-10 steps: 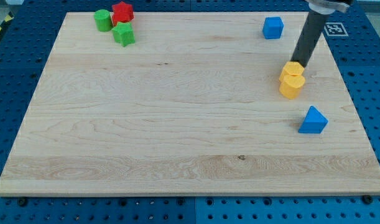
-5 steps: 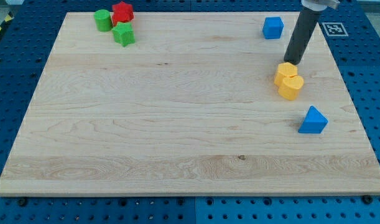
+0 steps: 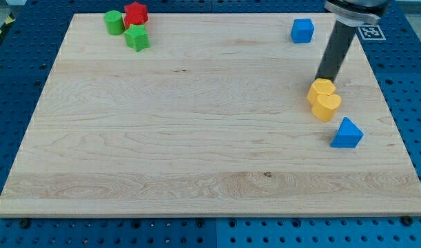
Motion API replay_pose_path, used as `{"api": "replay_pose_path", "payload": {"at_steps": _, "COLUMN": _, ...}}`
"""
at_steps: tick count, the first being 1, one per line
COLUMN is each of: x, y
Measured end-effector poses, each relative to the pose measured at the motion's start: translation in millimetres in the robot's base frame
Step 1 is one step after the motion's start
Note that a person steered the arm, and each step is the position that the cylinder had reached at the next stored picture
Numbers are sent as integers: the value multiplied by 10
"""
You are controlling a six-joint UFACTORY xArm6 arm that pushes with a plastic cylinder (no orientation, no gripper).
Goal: Push the yellow heart diagonally left below the yellow hexagon
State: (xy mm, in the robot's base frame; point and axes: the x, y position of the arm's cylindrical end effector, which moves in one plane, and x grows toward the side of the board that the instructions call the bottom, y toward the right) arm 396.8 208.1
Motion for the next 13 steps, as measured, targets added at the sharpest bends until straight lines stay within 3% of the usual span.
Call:
{"api": "replay_pose_path", "payload": {"at_steps": 5, "x": 1025, "y": -120}}
{"api": "replay_pose_path", "payload": {"at_steps": 11, "x": 1203, "y": -1352}}
{"api": "replay_pose_path", "payload": {"at_steps": 13, "x": 1440, "y": -1654}}
